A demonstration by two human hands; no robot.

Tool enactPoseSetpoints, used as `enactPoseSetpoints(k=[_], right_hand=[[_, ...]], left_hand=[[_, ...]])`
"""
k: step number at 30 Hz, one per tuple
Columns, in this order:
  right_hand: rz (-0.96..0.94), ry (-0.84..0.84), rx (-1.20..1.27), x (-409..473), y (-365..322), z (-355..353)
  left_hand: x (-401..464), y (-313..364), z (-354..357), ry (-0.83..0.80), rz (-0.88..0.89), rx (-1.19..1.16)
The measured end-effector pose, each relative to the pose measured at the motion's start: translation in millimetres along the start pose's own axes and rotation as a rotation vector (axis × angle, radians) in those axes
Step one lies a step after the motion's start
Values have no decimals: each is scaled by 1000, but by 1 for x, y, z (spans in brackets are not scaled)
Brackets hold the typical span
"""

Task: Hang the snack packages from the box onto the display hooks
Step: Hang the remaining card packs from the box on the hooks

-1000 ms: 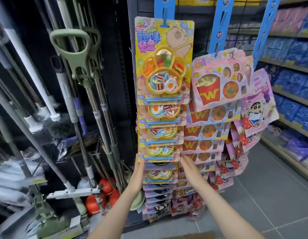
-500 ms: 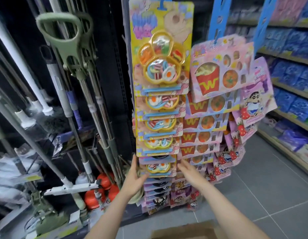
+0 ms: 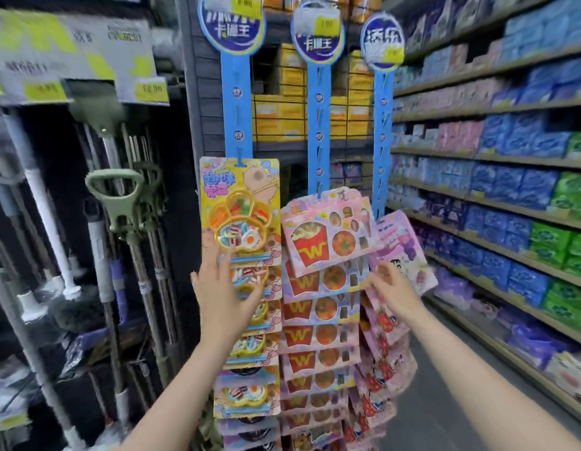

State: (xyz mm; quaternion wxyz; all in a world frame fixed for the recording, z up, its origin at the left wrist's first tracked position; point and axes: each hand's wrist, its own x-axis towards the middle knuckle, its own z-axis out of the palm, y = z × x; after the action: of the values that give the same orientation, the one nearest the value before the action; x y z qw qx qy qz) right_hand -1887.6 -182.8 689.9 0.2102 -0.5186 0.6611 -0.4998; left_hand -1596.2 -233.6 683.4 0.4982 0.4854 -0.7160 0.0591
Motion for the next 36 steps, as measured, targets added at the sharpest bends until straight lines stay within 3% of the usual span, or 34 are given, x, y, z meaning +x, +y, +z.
enactPoseSetpoints(k=[5, 12, 20, 22, 25, 30, 36], right_hand=[[-112, 53, -58, 54, -5, -31], [-199, -185, 19, 90, -21, -28], [-149, -247, 136, 73, 7, -12], [-106, -281, 196, 76, 11, -16], [-117, -279, 245, 74, 21, -17], [-136, -276, 296, 67, 27, -5], [-113, -311, 295, 70, 26, -6]], left_hand=[[22, 48, 56, -73, 41, 248], [34, 45, 75, 0, -34, 421], [32, 47, 79, -44, -24, 440], [23, 50, 81, -26, 39, 468], [2, 58, 98, -137, 194, 544], [-2, 42, 101, -159, 75, 642], [-2, 42, 95, -198, 68, 601]])
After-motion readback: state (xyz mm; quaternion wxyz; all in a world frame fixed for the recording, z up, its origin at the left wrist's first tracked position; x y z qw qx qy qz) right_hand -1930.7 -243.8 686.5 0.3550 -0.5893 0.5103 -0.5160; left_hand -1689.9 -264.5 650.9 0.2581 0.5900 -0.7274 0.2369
